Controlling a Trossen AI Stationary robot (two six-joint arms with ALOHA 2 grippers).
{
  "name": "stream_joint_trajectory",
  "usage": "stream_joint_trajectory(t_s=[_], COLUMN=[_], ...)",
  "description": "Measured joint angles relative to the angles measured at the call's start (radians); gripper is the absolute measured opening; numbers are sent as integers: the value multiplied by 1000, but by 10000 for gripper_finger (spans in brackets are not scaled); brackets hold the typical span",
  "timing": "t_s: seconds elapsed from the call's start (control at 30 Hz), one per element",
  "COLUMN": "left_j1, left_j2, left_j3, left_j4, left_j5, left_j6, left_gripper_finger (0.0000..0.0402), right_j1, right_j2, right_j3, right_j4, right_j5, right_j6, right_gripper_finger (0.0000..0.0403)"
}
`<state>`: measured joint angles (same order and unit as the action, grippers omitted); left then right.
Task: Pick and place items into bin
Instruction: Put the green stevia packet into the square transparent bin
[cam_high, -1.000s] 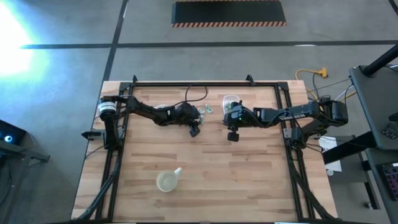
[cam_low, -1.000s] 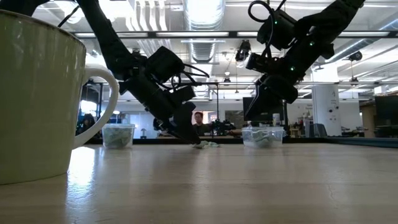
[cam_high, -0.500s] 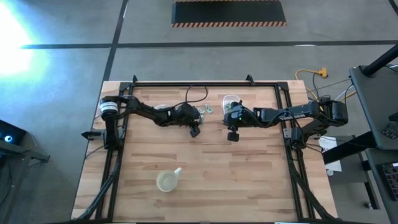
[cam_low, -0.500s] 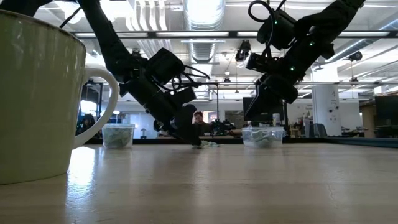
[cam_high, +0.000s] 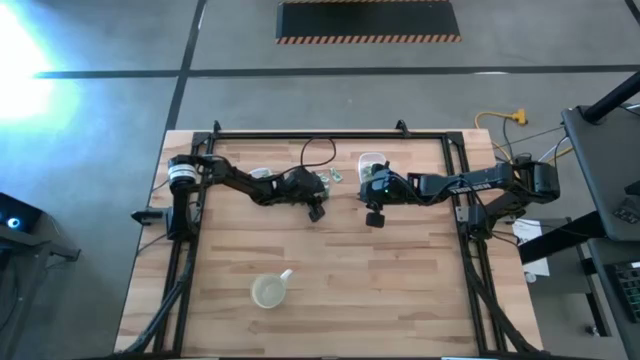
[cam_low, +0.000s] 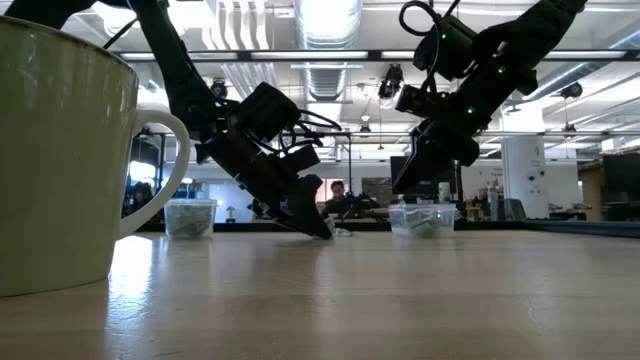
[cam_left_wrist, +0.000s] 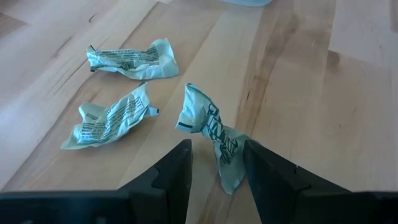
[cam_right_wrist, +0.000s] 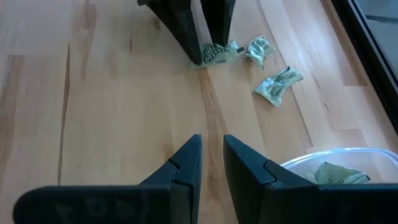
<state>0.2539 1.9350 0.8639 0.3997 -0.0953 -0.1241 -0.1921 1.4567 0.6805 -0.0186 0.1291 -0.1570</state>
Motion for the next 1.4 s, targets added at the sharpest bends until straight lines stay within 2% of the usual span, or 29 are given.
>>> stream_joint_trajectory(t_s=[0.33, 0.7, 0.97, 1.13, 1.4], left_j1=[0, -2, -6, -14, -13], left_j2=[-4, -5, -23, -100, -331], left_j3=[-1, -2, -4, -8, -7], left_j4=[-8, -10, -30, -102, -309], left_j5=[6, 28, 26, 29, 0], left_j6=[0, 0, 1, 30, 60], left_gripper_finger=[120, 7, 7, 3, 2], right_j1=[0, 0, 0, 0, -1], right_j2=[0, 0, 0, 0, 0], right_j3=[0, -2, -2, -3, -6], right_j4=[0, 0, 0, 0, 0], right_j5=[0, 0, 0, 0, 0], right_j6=[0, -3, -4, -4, -9], right_gripper_finger=[57, 57, 57, 57, 57])
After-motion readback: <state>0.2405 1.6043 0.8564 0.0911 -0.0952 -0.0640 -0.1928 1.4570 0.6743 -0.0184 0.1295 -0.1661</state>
